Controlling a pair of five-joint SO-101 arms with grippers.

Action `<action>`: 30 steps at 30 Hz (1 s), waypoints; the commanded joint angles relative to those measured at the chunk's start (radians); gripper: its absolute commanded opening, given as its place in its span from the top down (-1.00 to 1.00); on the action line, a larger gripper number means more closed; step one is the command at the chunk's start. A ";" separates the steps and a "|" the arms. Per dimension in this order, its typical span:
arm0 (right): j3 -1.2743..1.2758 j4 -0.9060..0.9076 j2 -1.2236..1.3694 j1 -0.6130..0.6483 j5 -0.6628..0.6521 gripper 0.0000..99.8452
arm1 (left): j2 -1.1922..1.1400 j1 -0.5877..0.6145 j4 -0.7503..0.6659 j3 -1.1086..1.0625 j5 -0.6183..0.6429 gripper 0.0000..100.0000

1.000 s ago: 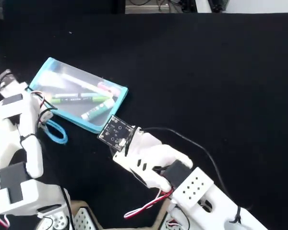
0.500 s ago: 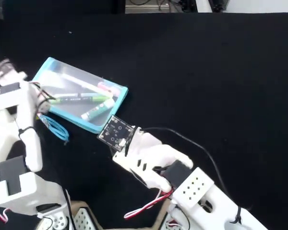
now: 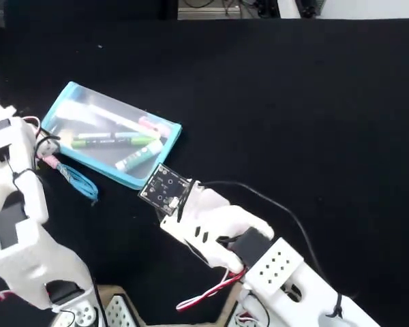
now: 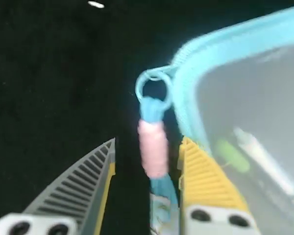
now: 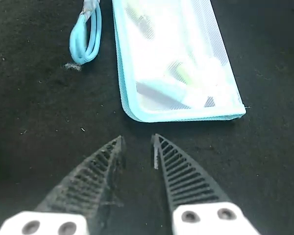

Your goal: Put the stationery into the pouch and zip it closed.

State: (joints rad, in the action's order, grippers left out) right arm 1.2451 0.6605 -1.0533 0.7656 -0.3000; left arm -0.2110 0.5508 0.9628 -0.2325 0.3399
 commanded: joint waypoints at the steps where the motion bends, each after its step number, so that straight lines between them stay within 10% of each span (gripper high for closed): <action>1: -0.002 -0.014 -0.022 0.008 0.006 0.82 | -0.092 0.030 0.071 0.173 0.000 0.60; 21: -0.002 -0.014 -0.022 0.008 0.006 0.82 | -0.508 0.056 0.301 0.759 0.000 0.60; 30: -0.002 -0.014 -0.022 0.008 0.006 0.82 | -0.506 -0.004 0.477 0.924 0.002 0.95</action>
State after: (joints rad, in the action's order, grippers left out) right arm 1.2451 0.6605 -1.0533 0.7656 -0.3000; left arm -0.7327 0.5631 1.3986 0.5854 0.3429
